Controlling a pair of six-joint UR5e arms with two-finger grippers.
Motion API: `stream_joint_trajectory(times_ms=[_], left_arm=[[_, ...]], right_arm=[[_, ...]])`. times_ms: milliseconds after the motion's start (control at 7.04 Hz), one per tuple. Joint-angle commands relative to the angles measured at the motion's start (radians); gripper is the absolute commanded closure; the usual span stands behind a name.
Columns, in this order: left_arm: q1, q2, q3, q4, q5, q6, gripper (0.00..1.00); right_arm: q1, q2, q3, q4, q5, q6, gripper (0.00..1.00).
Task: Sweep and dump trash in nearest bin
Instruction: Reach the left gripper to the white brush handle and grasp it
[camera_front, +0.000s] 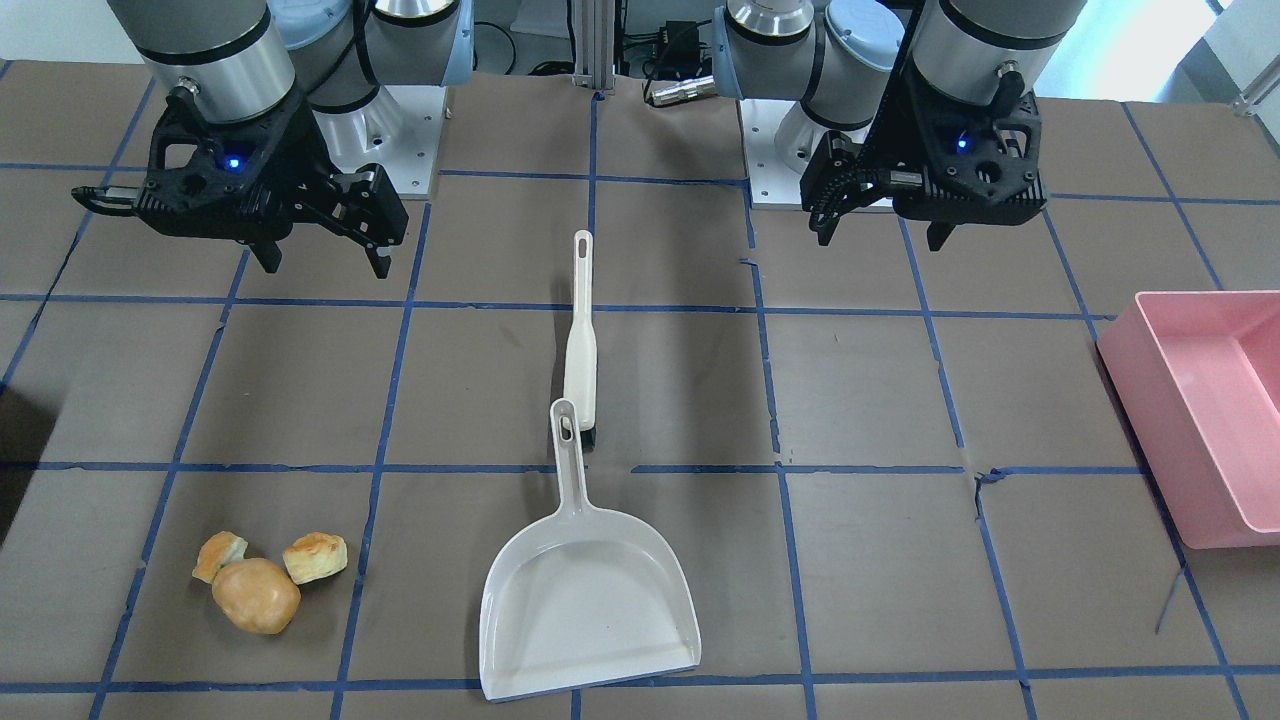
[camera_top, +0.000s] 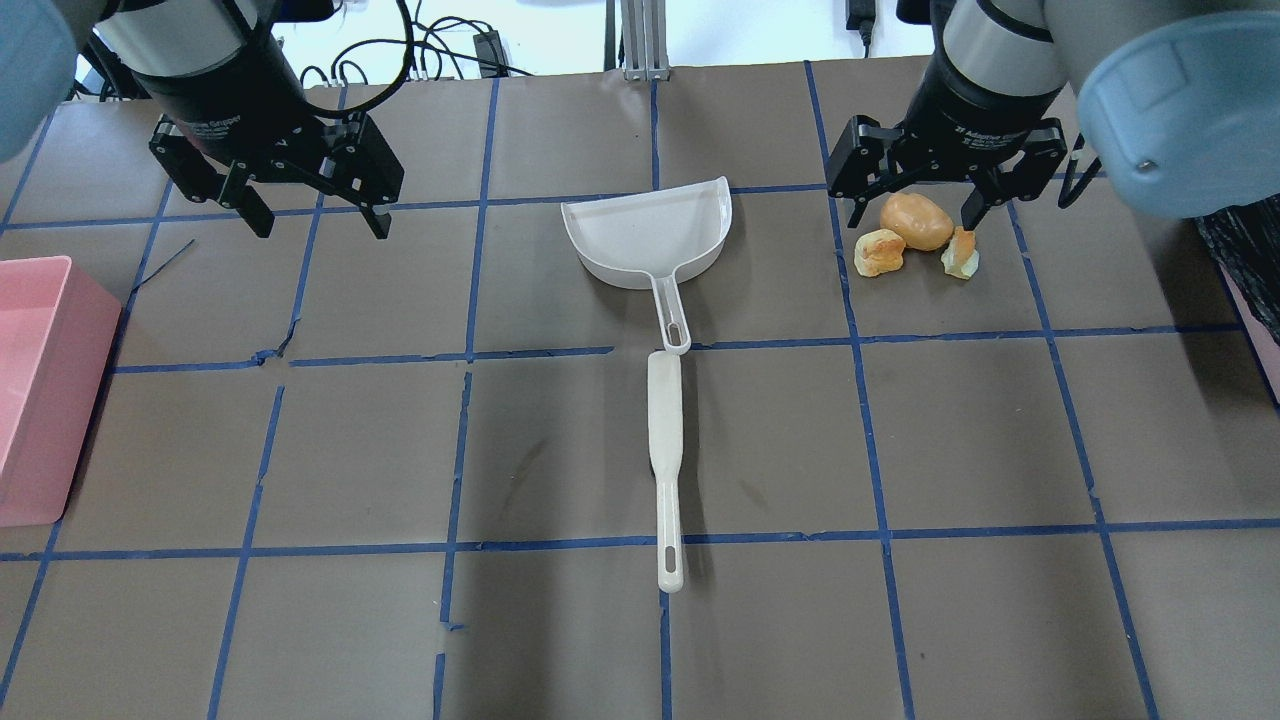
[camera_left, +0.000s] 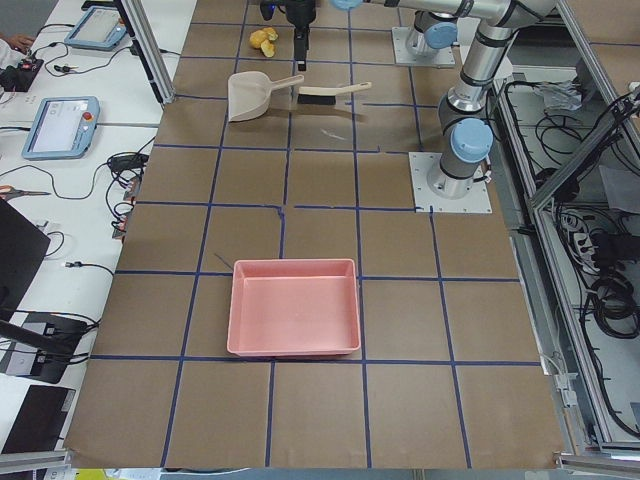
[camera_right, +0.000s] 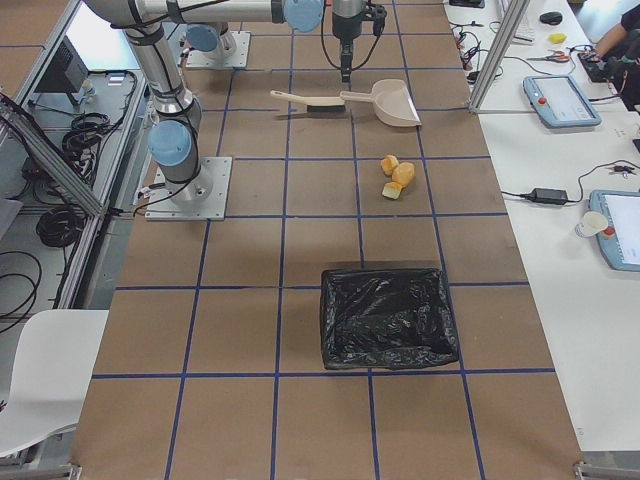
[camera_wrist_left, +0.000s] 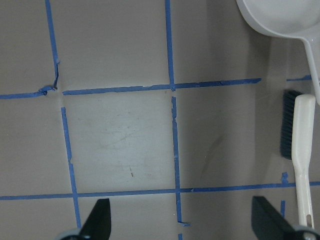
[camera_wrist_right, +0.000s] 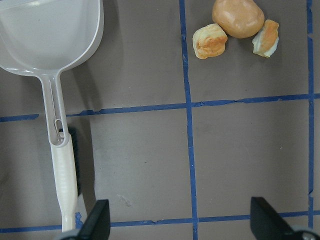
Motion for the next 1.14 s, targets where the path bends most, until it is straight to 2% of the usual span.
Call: stream_joint_trajectory(times_ms=[0,142,568,711,995], left_arm=[[-0.006,0.026,-0.060,0.003,-0.006,-0.003,0.00],[-0.020,0.057,-0.110,-0.006,-0.006,0.006,0.00],[-0.225,0.155,-0.365,0.090,-0.006,-0.079,0.02],[-0.280,0.149,-0.452,0.252,-0.015,-0.134,0.02],[-0.435,0.139,-0.560,0.415,-0.027,-0.279,0.02]], right_arm=[[-0.002,0.001,-0.002,-0.001,0.001,0.001,0.00],[-0.002,0.001,-0.001,0.001,0.000,0.000,0.00],[-0.006,0.002,-0.001,-0.001,0.001,0.001,0.00],[-0.009,0.001,0.001,0.001,0.000,0.001,0.00],[-0.008,0.001,0.001,0.001,-0.002,0.003,0.00]])
